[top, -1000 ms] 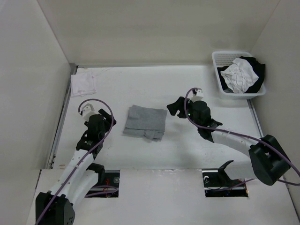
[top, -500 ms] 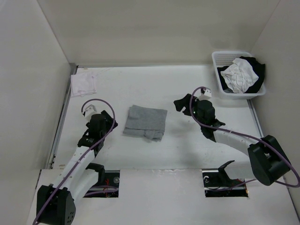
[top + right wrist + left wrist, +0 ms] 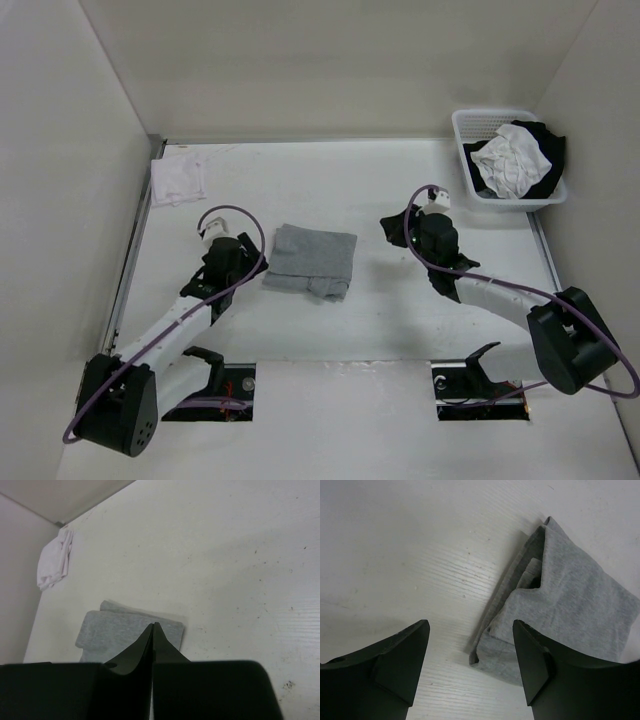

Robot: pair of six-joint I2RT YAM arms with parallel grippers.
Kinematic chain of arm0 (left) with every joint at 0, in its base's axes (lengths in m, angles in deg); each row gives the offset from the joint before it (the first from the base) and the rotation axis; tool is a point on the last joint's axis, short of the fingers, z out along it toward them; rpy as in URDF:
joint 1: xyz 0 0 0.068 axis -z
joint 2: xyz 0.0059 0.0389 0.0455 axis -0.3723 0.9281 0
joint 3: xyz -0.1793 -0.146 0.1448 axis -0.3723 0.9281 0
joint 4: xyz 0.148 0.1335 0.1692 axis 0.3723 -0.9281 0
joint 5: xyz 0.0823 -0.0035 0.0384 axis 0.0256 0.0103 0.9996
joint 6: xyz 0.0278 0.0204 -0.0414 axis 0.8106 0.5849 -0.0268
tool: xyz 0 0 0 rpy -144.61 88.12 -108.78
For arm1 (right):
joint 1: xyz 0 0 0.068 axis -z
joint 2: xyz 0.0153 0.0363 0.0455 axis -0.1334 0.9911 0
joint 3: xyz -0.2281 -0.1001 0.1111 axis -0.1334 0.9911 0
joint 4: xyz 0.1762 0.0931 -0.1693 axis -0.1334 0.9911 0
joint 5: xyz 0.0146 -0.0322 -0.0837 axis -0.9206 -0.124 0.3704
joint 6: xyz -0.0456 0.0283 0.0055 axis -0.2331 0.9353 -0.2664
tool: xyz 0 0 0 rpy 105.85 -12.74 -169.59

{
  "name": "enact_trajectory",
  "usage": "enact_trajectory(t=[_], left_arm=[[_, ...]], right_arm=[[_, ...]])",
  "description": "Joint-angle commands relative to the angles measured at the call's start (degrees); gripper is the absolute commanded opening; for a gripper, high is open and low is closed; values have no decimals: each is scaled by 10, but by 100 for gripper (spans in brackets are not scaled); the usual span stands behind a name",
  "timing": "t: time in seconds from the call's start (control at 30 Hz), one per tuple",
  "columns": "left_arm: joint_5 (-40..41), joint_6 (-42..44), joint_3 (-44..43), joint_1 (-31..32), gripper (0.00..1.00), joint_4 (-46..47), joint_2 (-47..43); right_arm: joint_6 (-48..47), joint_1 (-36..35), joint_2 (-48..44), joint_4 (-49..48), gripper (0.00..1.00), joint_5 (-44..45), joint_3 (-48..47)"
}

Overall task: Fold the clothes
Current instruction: Fold the tank top

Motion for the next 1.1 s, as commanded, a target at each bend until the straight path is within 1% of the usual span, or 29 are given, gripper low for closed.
enact_trajectory(t=[0.0, 0.07, 0.17, 0.23, 0.33, 0.37, 0.47, 0.57, 0.63, 0.7, 0.83, 0.97, 1.07], left_arm=[[-16, 21, -27, 16, 67, 64, 25], [-27, 27, -27, 22, 67, 85, 44], [-37, 28, -30, 25, 68, 104, 70], [-38, 28, -31, 26, 68, 117, 87], [-38, 31, -34, 28, 68, 131, 111], [-38, 32, -36, 28, 68, 134, 117], [-38, 34, -35, 32, 68, 141, 118], [-33, 37, -32, 39, 68, 140, 109], [-25, 31, -23, 40, 68, 136, 83], [-14, 30, -27, 42, 68, 108, 42], [35, 29, -49, 46, 70, 50, -19], [56, 34, -52, 50, 65, 43, -8], [59, 31, -53, 49, 68, 42, 9]], right_arm=[[1, -2, -3, -28, 1, -10, -6], [0, -2, 2, -28, 2, -14, -8], [1, -2, 11, -30, 9, -21, -11], [1, -2, 15, -35, 17, -25, -12], [1, -2, 20, -38, 39, -26, -12], [1, -2, 20, -40, 44, -26, -12], [1, -2, 20, -41, 52, -26, -12], [0, -2, 21, -41, 54, -26, -12], [-1, -2, 24, -40, 55, -26, -14], [-2, -2, 28, -37, 56, -26, -16], [-3, -2, 37, -36, 60, -29, -20], [-2, -2, 31, -40, 63, -30, -15], [-3, -2, 28, -40, 64, -29, -15]])
